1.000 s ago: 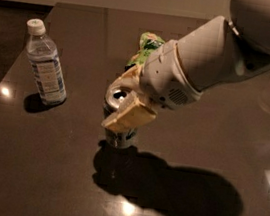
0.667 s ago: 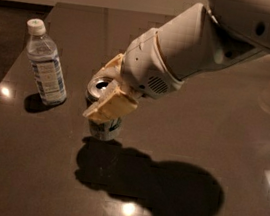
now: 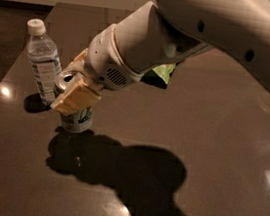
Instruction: Move 7up can near blue plastic bottle
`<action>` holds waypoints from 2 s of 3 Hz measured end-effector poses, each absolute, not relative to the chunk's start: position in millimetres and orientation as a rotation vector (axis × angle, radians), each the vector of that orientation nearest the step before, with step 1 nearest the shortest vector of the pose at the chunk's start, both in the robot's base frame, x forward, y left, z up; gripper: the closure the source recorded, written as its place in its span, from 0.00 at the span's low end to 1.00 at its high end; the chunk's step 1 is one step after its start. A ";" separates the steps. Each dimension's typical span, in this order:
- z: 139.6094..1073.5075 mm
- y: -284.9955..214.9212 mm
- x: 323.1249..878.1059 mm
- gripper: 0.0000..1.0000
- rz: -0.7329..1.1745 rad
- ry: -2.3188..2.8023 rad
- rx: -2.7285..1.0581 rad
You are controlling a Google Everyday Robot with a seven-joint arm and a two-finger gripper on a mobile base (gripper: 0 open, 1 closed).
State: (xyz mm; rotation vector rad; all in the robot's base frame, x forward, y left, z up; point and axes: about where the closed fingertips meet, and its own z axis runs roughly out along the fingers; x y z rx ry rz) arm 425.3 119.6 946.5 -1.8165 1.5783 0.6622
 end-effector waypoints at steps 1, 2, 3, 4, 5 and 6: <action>938.8 139.2 437.8 1.00 0.665 1.577 -1.803; 935.0 150.6 446.1 1.00 0.666 1.576 -1.790; 928.5 160.3 457.9 0.82 0.644 1.586 -1.779; 921.9 165.9 465.6 0.59 0.625 1.597 -1.777; 916.3 167.9 471.6 0.37 0.612 1.610 -1.775; 918.7 168.5 469.7 0.13 0.607 1.605 -1.777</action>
Offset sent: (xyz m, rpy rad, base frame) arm 0.0346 0.0424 -0.0206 0.0312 0.0058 -0.0269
